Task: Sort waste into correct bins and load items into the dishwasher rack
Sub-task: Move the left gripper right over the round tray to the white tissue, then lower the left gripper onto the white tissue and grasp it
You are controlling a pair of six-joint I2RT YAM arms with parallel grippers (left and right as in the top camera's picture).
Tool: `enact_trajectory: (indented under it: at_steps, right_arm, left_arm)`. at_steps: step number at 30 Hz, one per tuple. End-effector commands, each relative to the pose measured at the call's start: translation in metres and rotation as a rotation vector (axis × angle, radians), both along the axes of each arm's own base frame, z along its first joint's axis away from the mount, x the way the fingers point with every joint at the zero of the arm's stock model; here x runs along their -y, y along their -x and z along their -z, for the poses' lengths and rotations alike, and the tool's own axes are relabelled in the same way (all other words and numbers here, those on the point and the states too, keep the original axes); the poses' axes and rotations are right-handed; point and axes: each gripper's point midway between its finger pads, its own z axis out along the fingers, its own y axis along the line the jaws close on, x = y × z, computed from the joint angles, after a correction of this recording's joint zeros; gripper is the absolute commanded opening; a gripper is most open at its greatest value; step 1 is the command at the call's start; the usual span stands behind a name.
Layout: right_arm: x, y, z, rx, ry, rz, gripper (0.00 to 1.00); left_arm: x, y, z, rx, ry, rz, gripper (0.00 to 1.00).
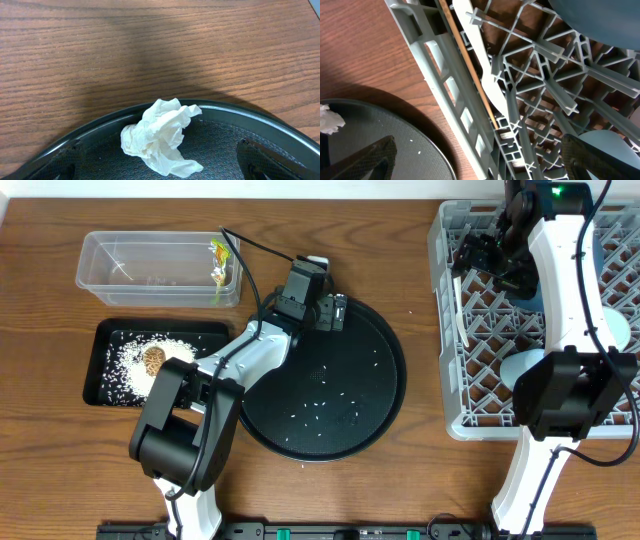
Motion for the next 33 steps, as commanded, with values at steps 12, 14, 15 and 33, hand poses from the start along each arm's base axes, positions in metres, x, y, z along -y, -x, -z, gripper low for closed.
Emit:
enact_trajectory:
  at_steps: [12, 14, 15, 33]
  right_arm:
    - [-0.006, -0.002, -0.012, 0.036, 0.002, -0.026, 0.99]
    - [-0.006, -0.002, -0.012, 0.036, 0.002, -0.026, 0.99]
    - [-0.006, -0.002, -0.012, 0.036, 0.002, -0.026, 0.99]
    - [-0.006, -0.002, -0.012, 0.036, 0.002, -0.026, 0.99]
  left_arm:
    - [-0.003, 0.002, 0.036, -0.067, -0.014, -0.026, 0.98]
    - [-0.003, 0.001, 0.034, -0.059, -0.011, -0.026, 0.99]
    - [-0.002, 0.0, 0.034, -0.055, -0.009, -0.026, 0.97]
    - [-0.002, -0.002, 0.032, -0.046, -0.005, -0.026, 0.2]
